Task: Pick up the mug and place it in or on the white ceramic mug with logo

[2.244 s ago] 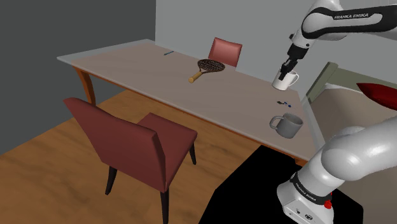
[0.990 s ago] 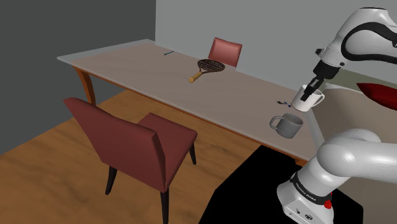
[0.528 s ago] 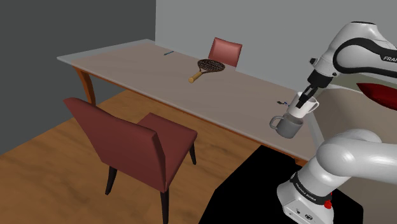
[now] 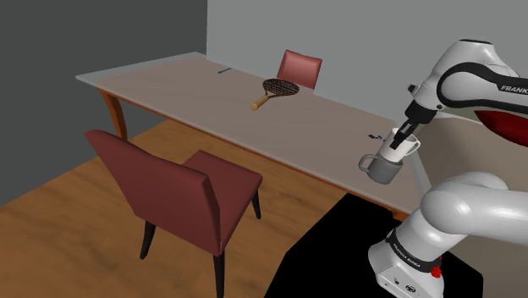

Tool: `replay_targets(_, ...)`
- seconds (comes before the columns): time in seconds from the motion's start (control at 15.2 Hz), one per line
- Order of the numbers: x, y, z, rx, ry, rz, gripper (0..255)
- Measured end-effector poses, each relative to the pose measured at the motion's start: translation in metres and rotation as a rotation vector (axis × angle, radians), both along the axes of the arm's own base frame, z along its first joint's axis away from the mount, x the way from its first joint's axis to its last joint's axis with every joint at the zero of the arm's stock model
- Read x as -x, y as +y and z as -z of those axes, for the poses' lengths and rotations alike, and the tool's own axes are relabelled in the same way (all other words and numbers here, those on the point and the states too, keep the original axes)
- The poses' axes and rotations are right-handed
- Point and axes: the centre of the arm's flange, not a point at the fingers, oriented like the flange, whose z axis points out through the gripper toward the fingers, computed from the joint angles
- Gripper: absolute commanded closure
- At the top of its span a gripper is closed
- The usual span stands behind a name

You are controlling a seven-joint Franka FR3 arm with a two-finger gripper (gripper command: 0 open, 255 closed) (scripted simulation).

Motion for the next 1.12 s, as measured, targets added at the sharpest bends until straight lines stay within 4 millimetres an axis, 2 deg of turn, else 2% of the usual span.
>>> replay_targets(0.2,0.0,0.0,0.0,0.0,-0.001,0.0,255)
replay_targets(0.26,0.0,0.0,0.0,0.0,-0.001,0.0,0)
replay_targets(0.66,0.0,0.0,0.002,-0.002,0.004,0.0,0)
replay_targets(0.73,0.001,0.0,-0.004,-0.001,0.003,0.0,0)
replay_targets(0.92,0.004,0.002,-0.039,0.0,0.002,0.0,0)
replay_targets(1.12,0.003,0.003,-0.047,-0.001,0.003,0.0,0)
